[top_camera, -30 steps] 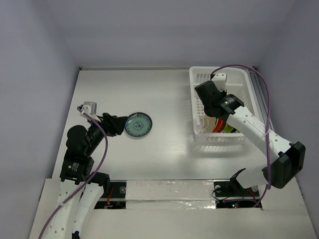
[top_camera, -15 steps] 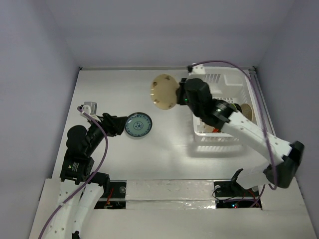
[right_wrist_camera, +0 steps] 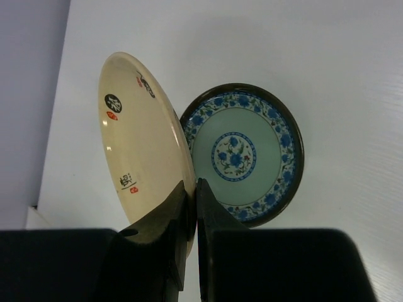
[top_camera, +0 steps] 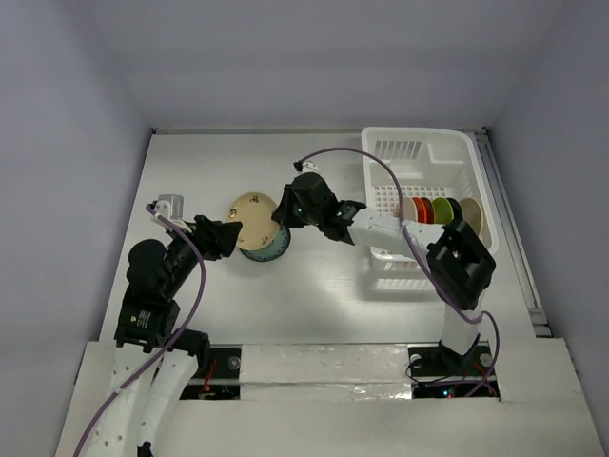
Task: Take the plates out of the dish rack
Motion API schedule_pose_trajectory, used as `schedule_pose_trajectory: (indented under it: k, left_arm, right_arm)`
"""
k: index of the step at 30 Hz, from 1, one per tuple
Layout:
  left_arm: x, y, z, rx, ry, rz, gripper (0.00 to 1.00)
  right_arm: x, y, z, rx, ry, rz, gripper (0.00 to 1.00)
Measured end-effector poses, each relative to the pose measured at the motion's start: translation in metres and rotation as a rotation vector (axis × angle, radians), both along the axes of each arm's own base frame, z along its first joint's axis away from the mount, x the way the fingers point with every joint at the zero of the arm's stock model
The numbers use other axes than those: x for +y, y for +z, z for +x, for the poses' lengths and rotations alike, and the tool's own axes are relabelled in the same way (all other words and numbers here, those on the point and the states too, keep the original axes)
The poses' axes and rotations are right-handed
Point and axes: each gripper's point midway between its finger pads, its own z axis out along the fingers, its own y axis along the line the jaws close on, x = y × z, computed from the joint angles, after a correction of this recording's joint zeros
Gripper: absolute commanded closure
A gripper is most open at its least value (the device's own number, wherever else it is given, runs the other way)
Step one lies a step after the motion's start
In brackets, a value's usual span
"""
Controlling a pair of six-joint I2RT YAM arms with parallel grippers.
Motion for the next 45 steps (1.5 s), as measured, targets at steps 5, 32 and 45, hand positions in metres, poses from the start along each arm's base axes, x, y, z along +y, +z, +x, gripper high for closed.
schedule_pose_trajectory:
  k: [5,32,45]
  left_arm:
    - [0.001,0.0,0.0,0.0,0.003,0.0,0.46]
    - [0.001,0.0,0.001,0.001,0.007,-0.002,0.47]
    - [0.001,0.0,0.001,0.001,0.009,-0.002,0.49]
  right_arm:
    - [0.005,-0.009,-0.001,0.031,-0.033,0.075,0.92]
    - [-0.017,-0.079,-0.01,0.12,-0.095,-0.031,0.31]
    - [-0.15,0.049,-0.016,-0.148,-0.358,-0.262,1.0]
